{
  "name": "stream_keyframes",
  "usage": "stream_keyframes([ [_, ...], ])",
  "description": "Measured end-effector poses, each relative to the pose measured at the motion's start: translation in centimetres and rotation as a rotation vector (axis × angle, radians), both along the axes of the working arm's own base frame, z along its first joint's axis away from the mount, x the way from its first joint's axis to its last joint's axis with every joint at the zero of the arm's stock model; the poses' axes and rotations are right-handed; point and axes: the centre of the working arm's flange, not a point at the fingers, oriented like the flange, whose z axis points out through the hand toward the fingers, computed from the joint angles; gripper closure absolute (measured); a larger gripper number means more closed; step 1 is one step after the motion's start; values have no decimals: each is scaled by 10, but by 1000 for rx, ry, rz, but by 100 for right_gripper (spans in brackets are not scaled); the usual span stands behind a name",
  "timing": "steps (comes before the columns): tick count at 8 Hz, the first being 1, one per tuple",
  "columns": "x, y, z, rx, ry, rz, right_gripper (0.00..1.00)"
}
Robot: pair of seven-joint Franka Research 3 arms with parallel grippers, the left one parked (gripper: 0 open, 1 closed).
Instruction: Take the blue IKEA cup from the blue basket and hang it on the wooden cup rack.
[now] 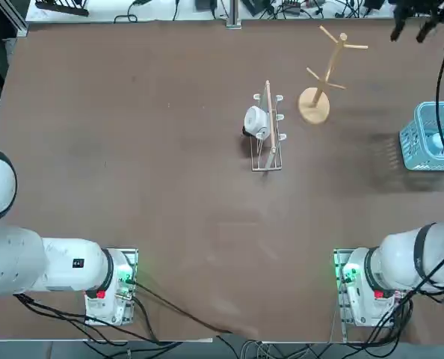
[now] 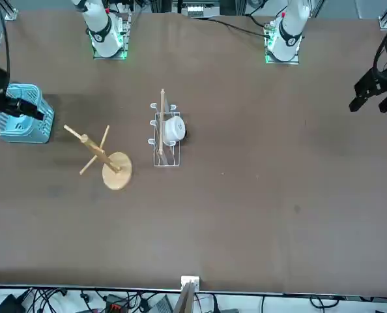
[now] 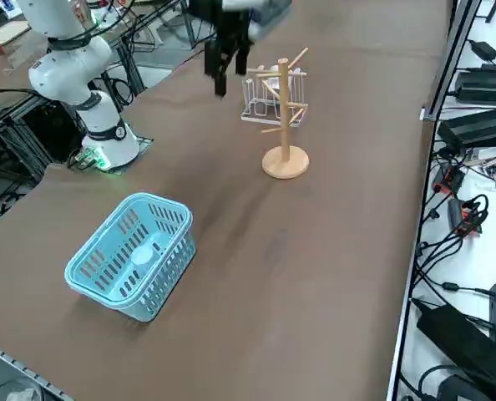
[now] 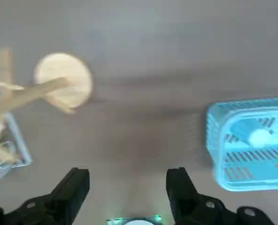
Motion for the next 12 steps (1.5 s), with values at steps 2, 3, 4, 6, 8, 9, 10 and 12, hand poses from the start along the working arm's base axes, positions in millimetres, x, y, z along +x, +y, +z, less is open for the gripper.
stream_keyframes([
  [2,-12,-76,-43,-28,-17,22,0],
  [3,-28,-116,-70,-27,-55,51,0],
  [4,-51,-151,-98,-27,-95,89,0],
  [6,-101,-201,-145,-33,-155,178,0],
  [8,-134,-228,-174,-47,-191,247,0],
  [9,-142,-233,-187,-56,-205,267,0],
  [10,-147,-239,-202,-65,-218,289,0],
  [12,-153,-254,-240,-65,-222,325,0],
])
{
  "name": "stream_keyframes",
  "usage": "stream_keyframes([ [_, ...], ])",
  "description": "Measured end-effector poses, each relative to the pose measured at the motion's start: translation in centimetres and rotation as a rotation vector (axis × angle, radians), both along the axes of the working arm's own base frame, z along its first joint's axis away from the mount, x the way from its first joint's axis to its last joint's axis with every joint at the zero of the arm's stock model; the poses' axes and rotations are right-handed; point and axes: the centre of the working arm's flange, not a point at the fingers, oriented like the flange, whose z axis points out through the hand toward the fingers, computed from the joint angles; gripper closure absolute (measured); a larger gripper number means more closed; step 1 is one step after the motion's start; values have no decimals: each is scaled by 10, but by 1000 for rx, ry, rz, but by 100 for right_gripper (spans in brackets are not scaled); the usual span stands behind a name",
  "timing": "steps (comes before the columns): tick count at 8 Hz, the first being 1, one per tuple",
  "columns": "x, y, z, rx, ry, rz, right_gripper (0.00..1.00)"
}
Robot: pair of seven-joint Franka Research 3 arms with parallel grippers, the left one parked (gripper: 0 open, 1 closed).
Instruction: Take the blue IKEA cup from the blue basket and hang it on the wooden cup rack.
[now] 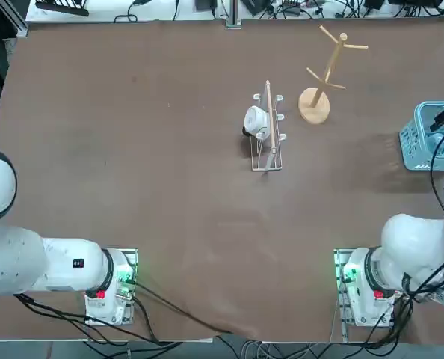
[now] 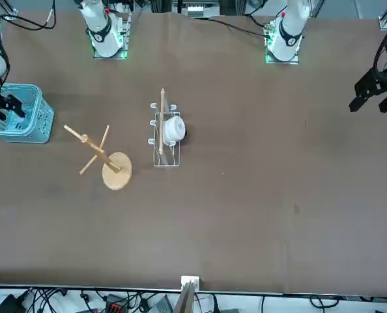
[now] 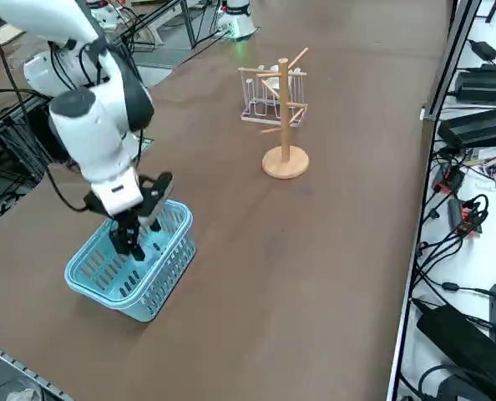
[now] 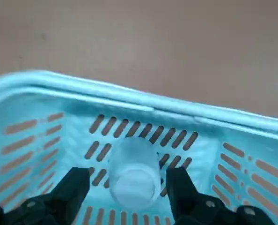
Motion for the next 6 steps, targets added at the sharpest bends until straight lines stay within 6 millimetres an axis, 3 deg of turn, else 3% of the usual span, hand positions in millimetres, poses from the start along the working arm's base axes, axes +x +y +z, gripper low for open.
stream_keyframes([
  [2,-2,-2,-26,16,21,8,0],
  [6,-2,0,-39,32,41,24,0],
])
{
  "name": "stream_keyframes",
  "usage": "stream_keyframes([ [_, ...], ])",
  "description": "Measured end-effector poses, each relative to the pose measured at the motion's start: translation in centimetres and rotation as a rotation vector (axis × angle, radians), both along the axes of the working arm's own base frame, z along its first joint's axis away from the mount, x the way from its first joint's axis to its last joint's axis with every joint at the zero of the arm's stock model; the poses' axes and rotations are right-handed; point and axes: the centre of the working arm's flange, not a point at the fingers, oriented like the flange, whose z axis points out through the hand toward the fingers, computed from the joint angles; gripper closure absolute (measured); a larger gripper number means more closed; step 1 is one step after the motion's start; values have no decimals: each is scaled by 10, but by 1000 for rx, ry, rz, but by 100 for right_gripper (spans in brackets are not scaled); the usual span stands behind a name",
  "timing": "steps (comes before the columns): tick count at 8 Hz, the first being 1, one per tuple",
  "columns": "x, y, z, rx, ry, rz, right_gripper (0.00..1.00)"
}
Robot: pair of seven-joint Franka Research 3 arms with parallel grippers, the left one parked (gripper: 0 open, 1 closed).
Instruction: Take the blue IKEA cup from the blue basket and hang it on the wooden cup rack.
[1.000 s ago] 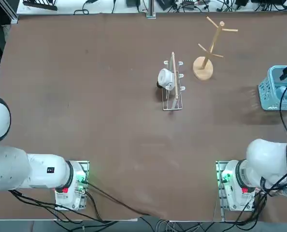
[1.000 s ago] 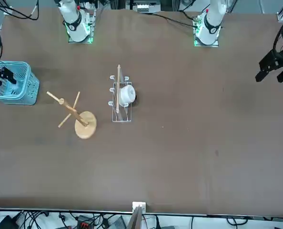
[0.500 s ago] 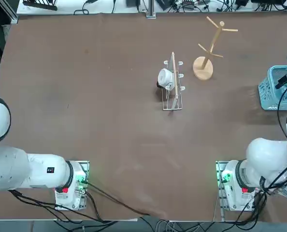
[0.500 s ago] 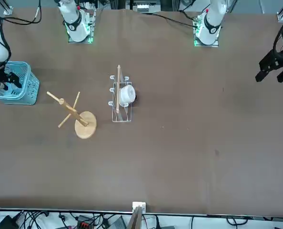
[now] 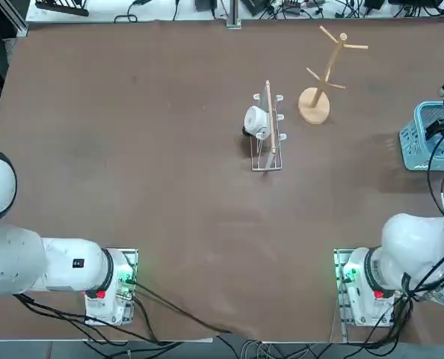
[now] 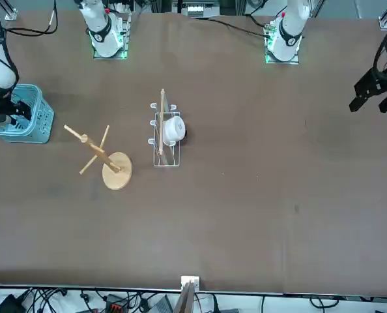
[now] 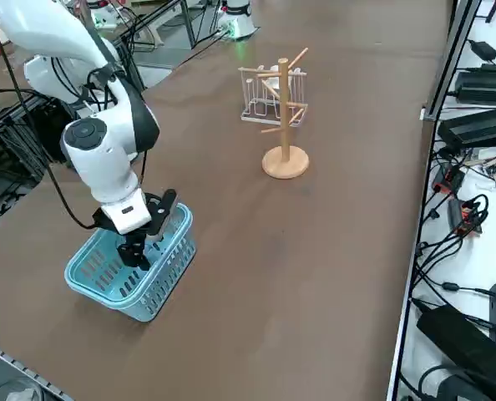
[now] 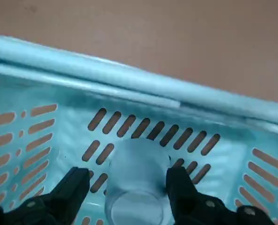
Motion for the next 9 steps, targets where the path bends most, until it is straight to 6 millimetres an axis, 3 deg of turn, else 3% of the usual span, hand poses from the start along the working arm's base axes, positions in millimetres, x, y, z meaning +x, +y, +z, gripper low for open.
stream_keyframes([
  [9,-11,-11,-12,14,18,4,0],
])
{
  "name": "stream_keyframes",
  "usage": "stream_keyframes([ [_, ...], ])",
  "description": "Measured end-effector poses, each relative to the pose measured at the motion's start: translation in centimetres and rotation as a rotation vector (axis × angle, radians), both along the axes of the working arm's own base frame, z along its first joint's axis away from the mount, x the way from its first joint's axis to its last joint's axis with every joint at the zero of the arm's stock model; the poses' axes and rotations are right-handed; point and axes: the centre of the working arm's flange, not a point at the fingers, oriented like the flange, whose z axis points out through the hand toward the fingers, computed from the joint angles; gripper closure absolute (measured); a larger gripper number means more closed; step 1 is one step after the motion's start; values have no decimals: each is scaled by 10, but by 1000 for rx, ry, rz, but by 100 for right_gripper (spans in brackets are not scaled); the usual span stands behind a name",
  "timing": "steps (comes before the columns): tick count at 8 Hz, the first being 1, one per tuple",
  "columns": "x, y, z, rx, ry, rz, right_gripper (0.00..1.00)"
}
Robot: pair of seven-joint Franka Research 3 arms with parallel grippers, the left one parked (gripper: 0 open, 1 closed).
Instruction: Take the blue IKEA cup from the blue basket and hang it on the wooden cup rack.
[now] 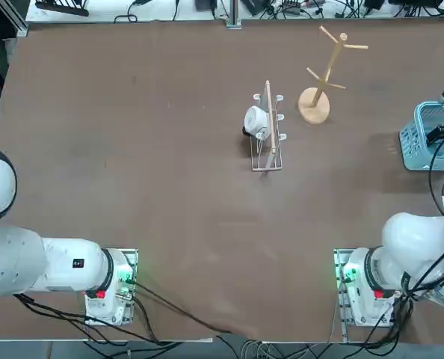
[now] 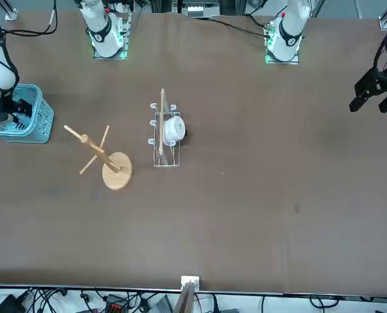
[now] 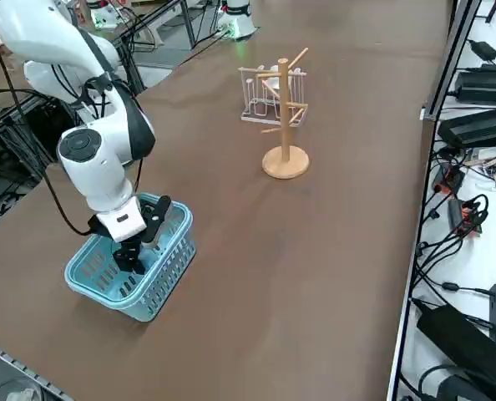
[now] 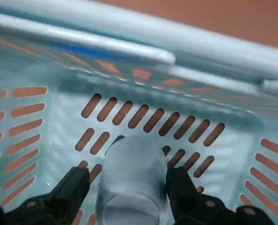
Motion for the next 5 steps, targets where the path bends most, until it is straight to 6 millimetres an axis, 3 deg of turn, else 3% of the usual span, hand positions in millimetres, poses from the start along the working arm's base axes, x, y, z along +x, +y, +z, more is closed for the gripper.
stream_keyframes([
  [5,-11,-10,0,9,11,5,0],
])
